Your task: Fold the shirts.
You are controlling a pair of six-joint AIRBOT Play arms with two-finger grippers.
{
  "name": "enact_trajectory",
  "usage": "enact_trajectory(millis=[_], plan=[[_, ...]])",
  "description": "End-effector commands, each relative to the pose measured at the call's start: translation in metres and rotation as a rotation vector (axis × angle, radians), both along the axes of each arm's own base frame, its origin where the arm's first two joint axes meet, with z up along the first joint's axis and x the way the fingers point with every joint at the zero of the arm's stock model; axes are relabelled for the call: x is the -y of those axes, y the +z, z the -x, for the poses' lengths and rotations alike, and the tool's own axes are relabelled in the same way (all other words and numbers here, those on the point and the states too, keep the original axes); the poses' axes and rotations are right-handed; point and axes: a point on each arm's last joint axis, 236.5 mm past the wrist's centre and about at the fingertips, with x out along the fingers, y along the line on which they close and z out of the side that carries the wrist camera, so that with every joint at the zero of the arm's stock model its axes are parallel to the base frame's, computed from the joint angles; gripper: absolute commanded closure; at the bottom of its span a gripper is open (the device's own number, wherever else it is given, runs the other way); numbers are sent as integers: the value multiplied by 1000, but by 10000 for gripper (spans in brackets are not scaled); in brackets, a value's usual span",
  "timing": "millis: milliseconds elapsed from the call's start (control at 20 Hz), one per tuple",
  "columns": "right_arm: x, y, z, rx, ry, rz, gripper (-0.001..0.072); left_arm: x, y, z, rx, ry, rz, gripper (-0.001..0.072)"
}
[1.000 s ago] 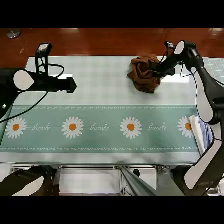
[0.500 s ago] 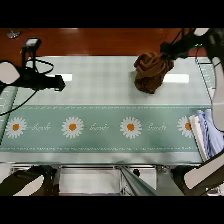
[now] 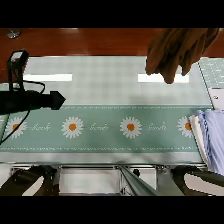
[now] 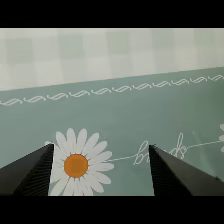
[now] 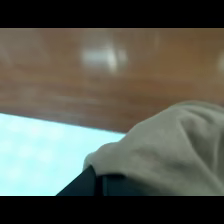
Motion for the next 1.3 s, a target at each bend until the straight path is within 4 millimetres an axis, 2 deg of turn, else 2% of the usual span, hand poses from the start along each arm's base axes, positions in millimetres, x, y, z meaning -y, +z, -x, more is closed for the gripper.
enact_trajectory(millis=[0,100,150,250,400,450,550,650,800,900,950,1000,1050,1150,1250], plan=[[-27,45,73,86,119,29,693,3,-16,11,-9,14,26,5],[-47,46,105,83,181,42,694,4,-17,5,12,22,35,5],[-59,36,118,51,218,49,694,5,-16,3,21,24,38,5],[-85,8,134,-34,298,46,694,5,-16,3,24,24,38,5],[-133,-49,139,-165,403,35,693,5,-16,3,23,24,39,5],[-150,-73,138,-210,420,19,693,5,-16,3,23,24,39,5],[-175,-133,137,-345,418,-25,693,9,-18,6,9,21,55,5],[-193,-206,139,-480,398,-31,693,15,-27,12,-27,18,88,5],[-206,-315,142,-688,319,-50,692,20,-55,26,-106,21,112,5],[-207,-361,147,-804,299,-24,692,28,-76,39,-183,23,147,5],[-208,-374,147,-843,289,-23,676,36,-87,49,-240,12,168,5],[-205,-379,142,-869,273,-38,376,44,-97,60,-284,-20,167,5],[-194,-375,134,-873,266,-37,92,49,-103,65,-299,-70,143,5],[-151,-343,109,-850,235,-35,95,46,-98,56,-275,-80,121,5],[-82,-299,81,-762,145,-59,95,26,-93,49,-271,-46,77,5]])
